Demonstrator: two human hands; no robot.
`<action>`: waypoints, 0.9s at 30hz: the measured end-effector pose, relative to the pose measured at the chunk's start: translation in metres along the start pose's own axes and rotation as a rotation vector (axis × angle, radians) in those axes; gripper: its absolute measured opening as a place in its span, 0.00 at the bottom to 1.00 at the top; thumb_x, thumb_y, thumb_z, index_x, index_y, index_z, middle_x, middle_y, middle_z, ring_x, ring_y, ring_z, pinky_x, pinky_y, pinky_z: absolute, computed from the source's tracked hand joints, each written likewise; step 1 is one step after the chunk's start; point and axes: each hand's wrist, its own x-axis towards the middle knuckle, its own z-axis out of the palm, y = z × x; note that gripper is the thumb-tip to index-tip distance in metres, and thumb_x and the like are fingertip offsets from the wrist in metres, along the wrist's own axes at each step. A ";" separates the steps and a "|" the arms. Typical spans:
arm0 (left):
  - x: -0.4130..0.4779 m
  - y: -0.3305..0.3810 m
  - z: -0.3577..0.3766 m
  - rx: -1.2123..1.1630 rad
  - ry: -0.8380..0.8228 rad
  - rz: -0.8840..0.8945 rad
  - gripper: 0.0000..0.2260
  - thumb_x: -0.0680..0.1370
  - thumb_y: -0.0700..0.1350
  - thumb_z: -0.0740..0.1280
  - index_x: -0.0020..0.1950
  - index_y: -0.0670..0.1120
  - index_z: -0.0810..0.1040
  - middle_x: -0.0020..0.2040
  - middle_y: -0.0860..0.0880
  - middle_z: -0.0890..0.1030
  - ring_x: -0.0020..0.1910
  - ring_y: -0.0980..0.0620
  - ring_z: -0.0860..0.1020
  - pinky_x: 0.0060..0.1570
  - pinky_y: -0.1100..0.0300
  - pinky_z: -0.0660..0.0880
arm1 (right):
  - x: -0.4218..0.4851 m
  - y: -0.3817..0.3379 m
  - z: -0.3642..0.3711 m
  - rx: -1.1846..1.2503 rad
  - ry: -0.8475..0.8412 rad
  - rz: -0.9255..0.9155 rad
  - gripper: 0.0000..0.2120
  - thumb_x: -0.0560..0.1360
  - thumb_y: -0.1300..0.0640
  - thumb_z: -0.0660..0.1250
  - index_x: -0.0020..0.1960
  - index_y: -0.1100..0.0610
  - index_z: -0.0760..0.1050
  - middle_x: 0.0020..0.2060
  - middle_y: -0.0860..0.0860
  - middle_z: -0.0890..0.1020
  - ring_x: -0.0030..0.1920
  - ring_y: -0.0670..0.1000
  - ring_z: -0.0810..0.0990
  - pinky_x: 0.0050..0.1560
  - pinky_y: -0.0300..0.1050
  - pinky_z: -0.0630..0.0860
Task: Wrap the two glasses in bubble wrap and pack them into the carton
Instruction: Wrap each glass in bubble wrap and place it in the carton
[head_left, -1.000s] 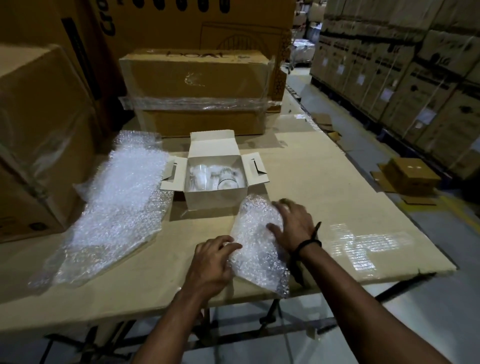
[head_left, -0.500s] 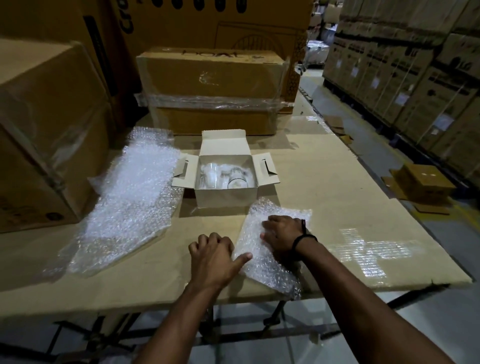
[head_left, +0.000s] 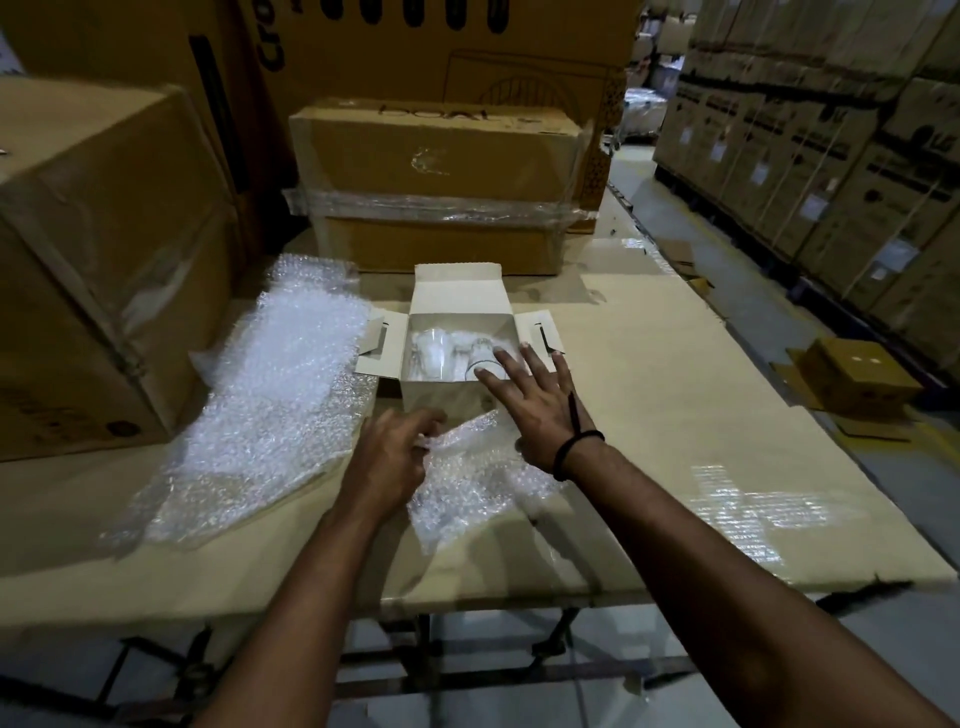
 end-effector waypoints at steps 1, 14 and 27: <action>0.001 -0.004 -0.003 -0.009 0.013 0.001 0.27 0.63 0.24 0.71 0.57 0.46 0.81 0.45 0.48 0.83 0.45 0.45 0.78 0.47 0.50 0.76 | 0.004 -0.001 -0.001 0.010 -0.006 -0.015 0.44 0.68 0.61 0.71 0.75 0.44 0.50 0.77 0.49 0.54 0.77 0.55 0.48 0.74 0.62 0.42; -0.020 -0.032 0.002 -0.207 0.188 -0.357 0.13 0.63 0.32 0.58 0.34 0.51 0.72 0.36 0.51 0.75 0.36 0.49 0.75 0.38 0.53 0.73 | -0.011 0.002 0.019 0.360 -0.112 0.157 0.11 0.74 0.60 0.62 0.55 0.52 0.74 0.46 0.55 0.82 0.49 0.59 0.79 0.42 0.46 0.71; -0.028 -0.014 0.031 0.141 -0.360 -0.038 0.25 0.79 0.59 0.47 0.73 0.56 0.69 0.76 0.54 0.66 0.76 0.54 0.58 0.75 0.47 0.49 | -0.041 -0.009 0.037 0.384 -0.242 -0.031 0.31 0.68 0.31 0.51 0.52 0.53 0.76 0.60 0.51 0.78 0.61 0.54 0.74 0.59 0.46 0.67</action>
